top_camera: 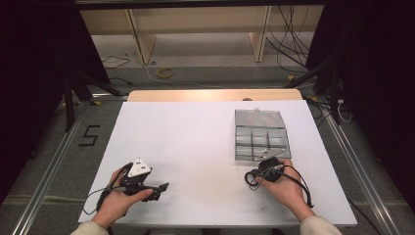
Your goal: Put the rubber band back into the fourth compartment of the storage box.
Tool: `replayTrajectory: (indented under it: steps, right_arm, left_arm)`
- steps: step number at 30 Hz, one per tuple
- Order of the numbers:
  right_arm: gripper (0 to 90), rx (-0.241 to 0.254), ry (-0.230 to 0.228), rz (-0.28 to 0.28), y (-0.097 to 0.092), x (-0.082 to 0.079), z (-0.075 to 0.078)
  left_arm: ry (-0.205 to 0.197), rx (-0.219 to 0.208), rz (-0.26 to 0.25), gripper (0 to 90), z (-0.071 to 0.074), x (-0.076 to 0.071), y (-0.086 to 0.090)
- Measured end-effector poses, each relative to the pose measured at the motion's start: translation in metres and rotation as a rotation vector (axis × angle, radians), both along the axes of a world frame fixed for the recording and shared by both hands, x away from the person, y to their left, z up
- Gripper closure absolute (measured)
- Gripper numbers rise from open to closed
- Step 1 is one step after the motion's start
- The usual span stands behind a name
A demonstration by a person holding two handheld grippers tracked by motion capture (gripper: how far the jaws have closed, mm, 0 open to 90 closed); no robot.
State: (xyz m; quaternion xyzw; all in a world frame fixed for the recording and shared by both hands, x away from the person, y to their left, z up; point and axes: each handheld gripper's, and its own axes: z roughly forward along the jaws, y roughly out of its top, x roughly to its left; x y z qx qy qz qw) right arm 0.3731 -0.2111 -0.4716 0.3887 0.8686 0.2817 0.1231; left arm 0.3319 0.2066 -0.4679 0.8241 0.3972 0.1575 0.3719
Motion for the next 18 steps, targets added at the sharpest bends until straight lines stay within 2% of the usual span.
replayTrajectory:
  steps: [18]
  right_arm:
    - [88.1, 0.058, -0.067, -0.011, -0.001, -0.002, 0.015]
  left_arm:
    - [-0.001, 0.003, -0.003, 15.9, 0.000, 0.000, 0.000]
